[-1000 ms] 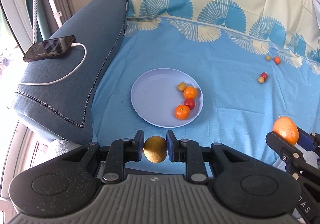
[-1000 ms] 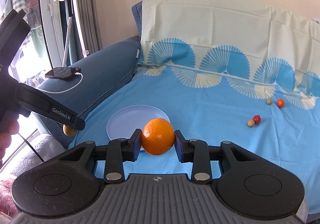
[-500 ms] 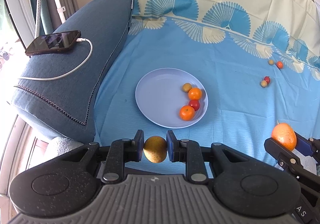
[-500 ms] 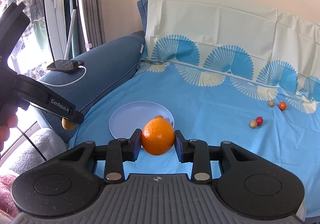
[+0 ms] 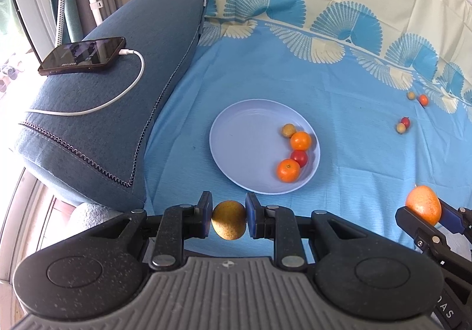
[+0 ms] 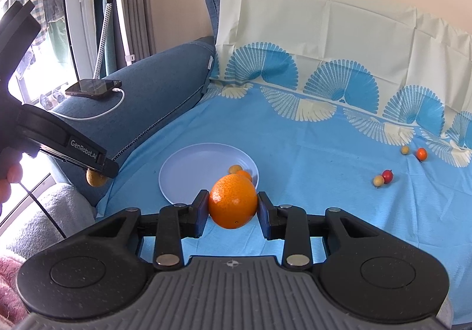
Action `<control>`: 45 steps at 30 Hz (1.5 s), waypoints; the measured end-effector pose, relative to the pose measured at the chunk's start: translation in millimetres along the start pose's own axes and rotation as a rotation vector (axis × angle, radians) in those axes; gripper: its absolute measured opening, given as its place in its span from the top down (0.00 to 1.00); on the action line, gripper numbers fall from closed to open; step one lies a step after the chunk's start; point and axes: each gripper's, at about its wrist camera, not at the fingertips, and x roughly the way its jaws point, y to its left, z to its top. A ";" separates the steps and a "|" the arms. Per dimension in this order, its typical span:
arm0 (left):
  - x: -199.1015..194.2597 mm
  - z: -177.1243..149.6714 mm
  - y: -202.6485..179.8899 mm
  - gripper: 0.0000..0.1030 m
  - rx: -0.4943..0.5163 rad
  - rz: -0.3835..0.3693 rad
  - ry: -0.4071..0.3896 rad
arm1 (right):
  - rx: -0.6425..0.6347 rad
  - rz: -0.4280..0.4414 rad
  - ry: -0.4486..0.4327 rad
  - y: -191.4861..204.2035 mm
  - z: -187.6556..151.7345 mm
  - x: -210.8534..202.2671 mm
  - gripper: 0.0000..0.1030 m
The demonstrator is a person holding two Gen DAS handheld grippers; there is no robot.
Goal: Organize fruits
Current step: 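Carry the longan and the orange back over the plate, then lower both fruits onto the plate and open both tools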
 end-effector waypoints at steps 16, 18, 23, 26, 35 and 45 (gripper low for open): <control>55.3 36.8 4.3 0.74 -0.001 0.036 0.057 | 0.006 0.038 0.097 0.7 11.3 68.9 0.65; 64.3 42.8 4.2 0.74 0.002 0.037 0.063 | 0.003 0.042 0.106 1.6 13.8 79.7 0.65; 87.4 54.5 6.0 0.74 0.006 0.041 0.086 | -0.012 0.058 0.141 4.6 20.6 112.4 0.65; 101.1 59.7 7.4 0.74 0.008 0.041 0.099 | -0.021 0.067 0.156 6.1 23.4 130.4 0.65; 150.8 73.0 3.2 0.75 0.025 0.053 0.139 | -0.050 0.074 0.200 14.0 26.4 182.3 0.65; 192.9 75.6 3.4 0.74 0.040 0.091 0.196 | -0.073 0.068 0.245 18.3 22.5 221.6 0.65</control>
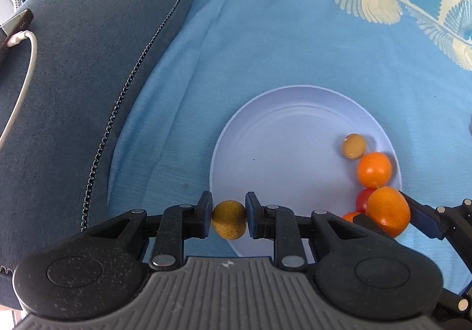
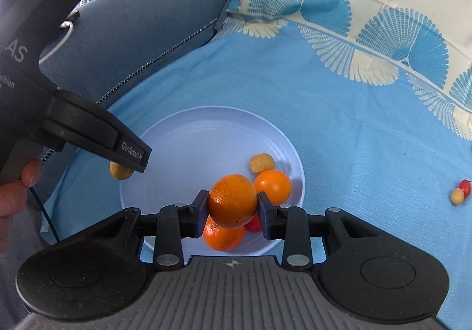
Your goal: Organize fruits
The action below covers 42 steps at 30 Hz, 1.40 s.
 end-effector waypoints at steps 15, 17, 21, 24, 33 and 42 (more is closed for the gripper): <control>-67.7 -33.8 9.3 0.00 0.011 0.023 -0.099 | 0.037 -0.020 -0.043 -4.4 -1.2 -53.3 0.07; -81.3 -51.1 9.9 0.00 -0.003 0.026 -0.091 | 0.054 -0.020 -0.038 -3.3 -10.4 -72.4 0.04; -104.1 -80.6 7.1 0.00 -0.016 0.041 -0.101 | 0.070 -0.032 -0.053 6.1 -29.6 -106.9 0.01; -120.4 -99.1 5.5 0.00 -0.008 0.035 -0.117 | 0.062 -0.048 -0.085 12.7 -42.6 -129.6 0.01; -164.9 -126.6 -0.9 0.00 0.011 0.058 -0.224 | 0.084 -0.092 -0.201 17.3 -65.7 -182.4 0.01; -195.8 -139.6 -8.1 0.00 0.032 0.094 -0.306 | 0.086 -0.096 -0.278 19.3 -75.7 -212.2 0.01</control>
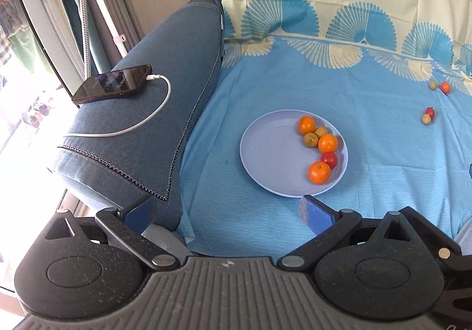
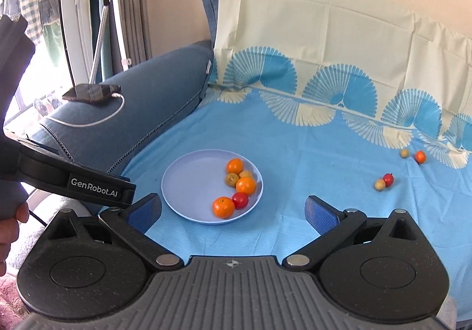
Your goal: Organize fruits
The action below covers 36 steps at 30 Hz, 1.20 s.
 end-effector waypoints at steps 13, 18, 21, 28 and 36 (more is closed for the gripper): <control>-10.2 -4.0 2.8 0.00 0.004 -0.002 -0.023 | 0.001 -0.011 -0.019 -0.4 -1.9 -10.0 0.01; -7.9 -3.4 4.9 0.00 -0.001 -0.004 -0.021 | -0.010 -0.012 -0.009 3.3 -1.0 -8.2 0.01; -6.0 -2.9 6.2 0.00 -0.005 -0.006 -0.016 | -0.012 -0.012 -0.001 4.1 -0.2 -5.7 0.01; -1.3 -2.6 4.1 0.00 -0.006 -0.006 -0.003 | -0.016 -0.007 0.017 3.9 0.1 -0.3 0.01; 3.0 2.5 2.2 0.00 -0.001 -0.007 0.005 | -0.012 -0.012 0.030 2.9 1.6 5.8 0.01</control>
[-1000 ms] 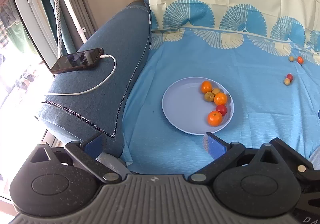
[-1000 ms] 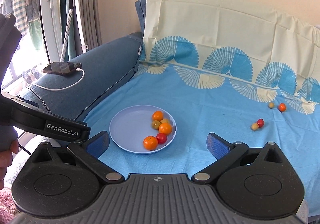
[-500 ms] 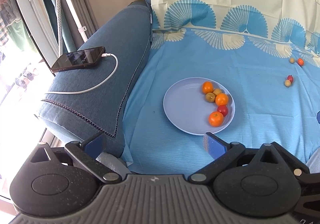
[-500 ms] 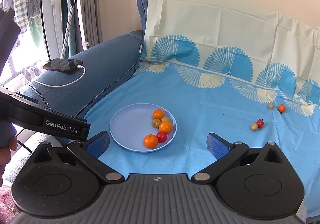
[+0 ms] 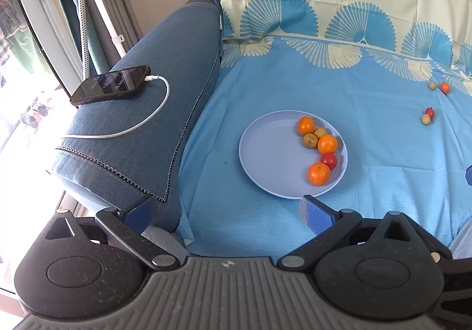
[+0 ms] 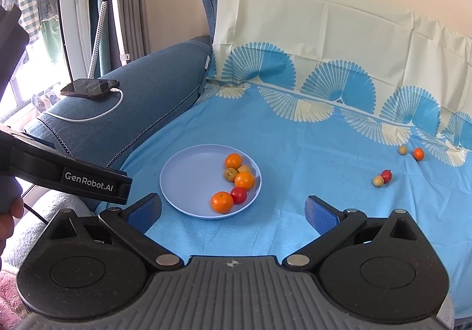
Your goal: Organize fruits
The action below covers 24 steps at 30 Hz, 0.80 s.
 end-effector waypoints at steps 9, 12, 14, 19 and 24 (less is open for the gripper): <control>2.5 9.8 -0.8 0.00 -0.012 -0.006 0.005 | -0.013 -0.014 -0.010 -2.0 2.8 1.3 0.01; 4.1 11.1 -2.7 0.00 -0.007 -0.004 0.008 | -0.007 -0.018 -0.006 -4.9 3.4 3.4 0.01; 5.8 12.4 -3.8 0.00 -0.004 -0.004 0.013 | 0.000 -0.018 -0.001 -7.8 3.5 5.3 0.01; 11.9 16.5 -8.8 0.00 0.004 0.000 0.025 | 0.017 -0.015 0.011 -15.2 2.1 11.6 0.01; 17.8 20.7 -15.5 0.00 0.018 0.003 0.040 | 0.049 -0.015 0.025 -23.9 -0.1 18.7 0.01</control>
